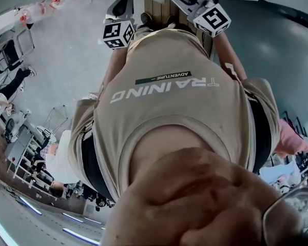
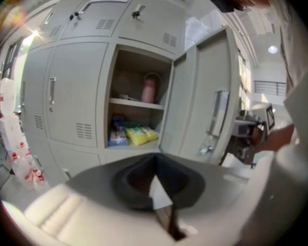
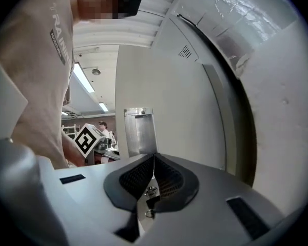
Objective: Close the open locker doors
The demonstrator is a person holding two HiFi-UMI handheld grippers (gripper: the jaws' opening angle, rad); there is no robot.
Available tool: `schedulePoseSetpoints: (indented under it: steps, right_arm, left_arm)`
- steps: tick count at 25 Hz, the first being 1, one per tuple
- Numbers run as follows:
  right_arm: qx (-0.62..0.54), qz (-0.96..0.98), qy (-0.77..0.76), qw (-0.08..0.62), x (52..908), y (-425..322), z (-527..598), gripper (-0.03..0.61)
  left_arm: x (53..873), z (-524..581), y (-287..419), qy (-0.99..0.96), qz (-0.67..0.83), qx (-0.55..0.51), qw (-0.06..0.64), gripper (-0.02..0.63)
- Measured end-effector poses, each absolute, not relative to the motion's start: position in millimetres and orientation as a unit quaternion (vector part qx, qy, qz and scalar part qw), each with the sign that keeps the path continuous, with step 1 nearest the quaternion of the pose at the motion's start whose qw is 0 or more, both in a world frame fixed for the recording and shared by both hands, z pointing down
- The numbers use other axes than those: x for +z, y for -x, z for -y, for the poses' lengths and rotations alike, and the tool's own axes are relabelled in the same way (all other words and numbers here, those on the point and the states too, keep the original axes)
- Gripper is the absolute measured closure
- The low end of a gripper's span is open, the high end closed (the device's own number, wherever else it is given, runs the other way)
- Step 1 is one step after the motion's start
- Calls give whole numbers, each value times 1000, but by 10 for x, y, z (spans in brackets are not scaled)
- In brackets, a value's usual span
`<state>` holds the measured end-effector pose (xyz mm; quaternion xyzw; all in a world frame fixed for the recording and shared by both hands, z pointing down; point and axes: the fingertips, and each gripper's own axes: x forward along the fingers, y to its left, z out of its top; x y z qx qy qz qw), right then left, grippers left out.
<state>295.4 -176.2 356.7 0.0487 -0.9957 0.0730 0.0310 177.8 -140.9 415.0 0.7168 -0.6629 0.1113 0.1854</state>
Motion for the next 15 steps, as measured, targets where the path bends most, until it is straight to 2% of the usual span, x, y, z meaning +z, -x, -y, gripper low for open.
schedulePoseSetpoints:
  steps: [9, 15]
  right_arm:
    - [31, 997, -13, 68, 3549, -2229, 1665, 563]
    - [8, 994, -39, 102, 3585, -1725, 1768, 563]
  left_arm:
    - [4136, 1265, -1388, -695, 692, 70, 181, 615]
    - [4163, 1264, -861, -692, 698, 51, 174, 615]
